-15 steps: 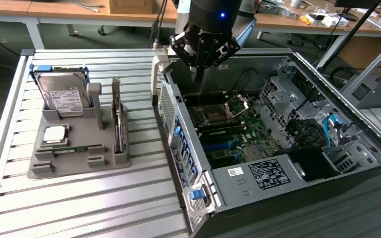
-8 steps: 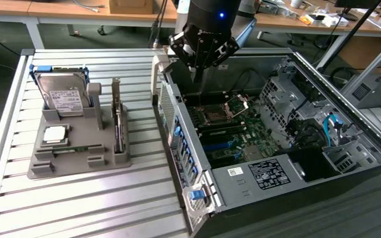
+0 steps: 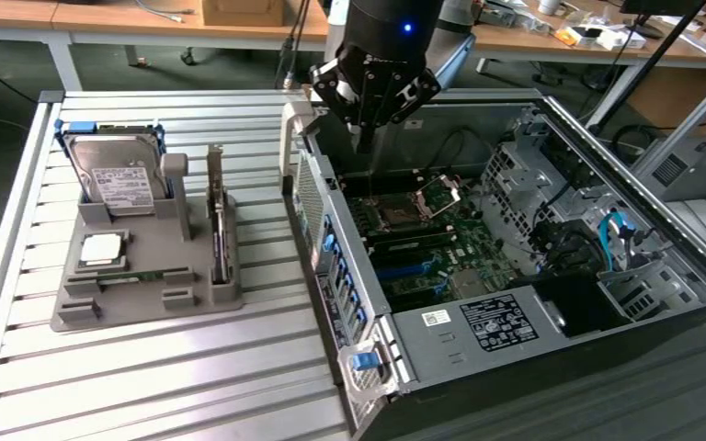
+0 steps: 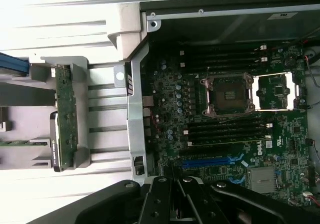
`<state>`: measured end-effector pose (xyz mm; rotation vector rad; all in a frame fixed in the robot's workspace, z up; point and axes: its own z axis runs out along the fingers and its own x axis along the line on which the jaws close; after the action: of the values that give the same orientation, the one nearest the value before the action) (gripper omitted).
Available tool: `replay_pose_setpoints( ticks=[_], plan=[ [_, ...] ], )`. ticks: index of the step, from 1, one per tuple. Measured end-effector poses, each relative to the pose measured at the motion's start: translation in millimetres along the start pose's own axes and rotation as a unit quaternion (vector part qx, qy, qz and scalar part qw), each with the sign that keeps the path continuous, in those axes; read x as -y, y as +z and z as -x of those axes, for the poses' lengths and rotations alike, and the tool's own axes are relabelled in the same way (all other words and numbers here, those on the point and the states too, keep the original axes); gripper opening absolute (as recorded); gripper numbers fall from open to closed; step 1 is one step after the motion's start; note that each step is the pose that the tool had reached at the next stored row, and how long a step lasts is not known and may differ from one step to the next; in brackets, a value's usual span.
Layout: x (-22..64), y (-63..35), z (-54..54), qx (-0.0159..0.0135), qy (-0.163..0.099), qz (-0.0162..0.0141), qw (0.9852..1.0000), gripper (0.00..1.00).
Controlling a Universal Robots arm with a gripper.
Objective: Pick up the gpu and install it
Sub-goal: 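Reach for the gpu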
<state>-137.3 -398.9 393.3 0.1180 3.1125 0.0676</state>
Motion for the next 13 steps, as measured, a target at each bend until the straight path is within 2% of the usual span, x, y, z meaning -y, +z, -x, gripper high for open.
replay_pose_setpoints(
  ticks=[13],
  plan=[
    [0.2,-0.1,-3.1,0.0000,0.000,0.0000,1.0000,0.13]
  ],
)
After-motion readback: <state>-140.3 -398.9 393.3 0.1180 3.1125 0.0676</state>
